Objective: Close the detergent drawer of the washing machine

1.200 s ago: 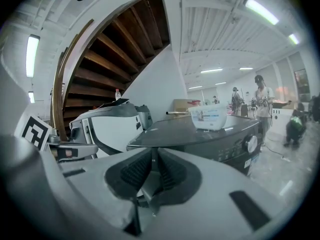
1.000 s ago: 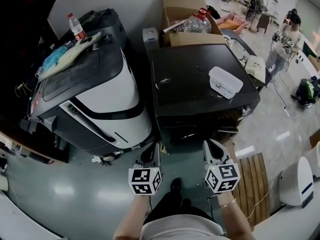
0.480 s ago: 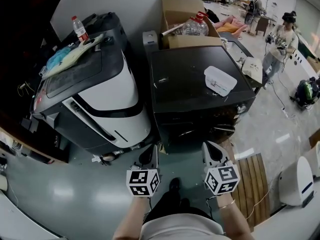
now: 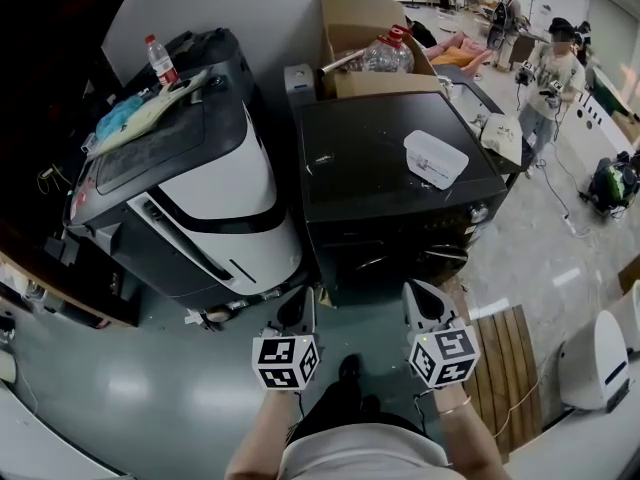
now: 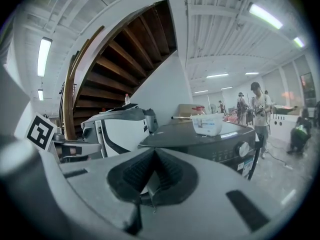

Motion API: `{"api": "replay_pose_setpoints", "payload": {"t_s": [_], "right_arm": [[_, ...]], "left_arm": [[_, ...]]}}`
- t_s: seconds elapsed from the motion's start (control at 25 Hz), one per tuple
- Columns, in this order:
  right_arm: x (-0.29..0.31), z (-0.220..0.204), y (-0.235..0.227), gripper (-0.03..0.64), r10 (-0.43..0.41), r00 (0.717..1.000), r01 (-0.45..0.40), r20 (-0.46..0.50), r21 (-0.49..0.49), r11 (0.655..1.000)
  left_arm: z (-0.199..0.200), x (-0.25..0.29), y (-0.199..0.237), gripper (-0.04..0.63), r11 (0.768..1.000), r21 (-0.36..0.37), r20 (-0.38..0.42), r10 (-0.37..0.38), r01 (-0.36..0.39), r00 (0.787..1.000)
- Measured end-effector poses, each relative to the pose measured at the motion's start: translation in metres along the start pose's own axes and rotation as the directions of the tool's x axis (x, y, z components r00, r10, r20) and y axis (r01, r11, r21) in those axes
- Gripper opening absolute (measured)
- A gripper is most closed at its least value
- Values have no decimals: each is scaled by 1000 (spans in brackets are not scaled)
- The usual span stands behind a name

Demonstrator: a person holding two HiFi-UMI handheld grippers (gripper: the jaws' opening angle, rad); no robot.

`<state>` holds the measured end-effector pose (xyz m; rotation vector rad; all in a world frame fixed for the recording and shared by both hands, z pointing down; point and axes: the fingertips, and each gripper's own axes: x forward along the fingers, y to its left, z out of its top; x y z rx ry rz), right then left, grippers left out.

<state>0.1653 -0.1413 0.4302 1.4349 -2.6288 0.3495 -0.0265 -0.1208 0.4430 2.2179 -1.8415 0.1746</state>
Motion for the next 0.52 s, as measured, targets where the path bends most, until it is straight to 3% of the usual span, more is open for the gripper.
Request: {"api": "replay_pose_setpoints", "payload": {"t_s": [0.52], "right_arm": [[6,-3,6,2,12,1000,-12,-7,6,1000]], "left_arm": [[-1,3,4,-5,1000,0,-6,-7,7,1000]]}}
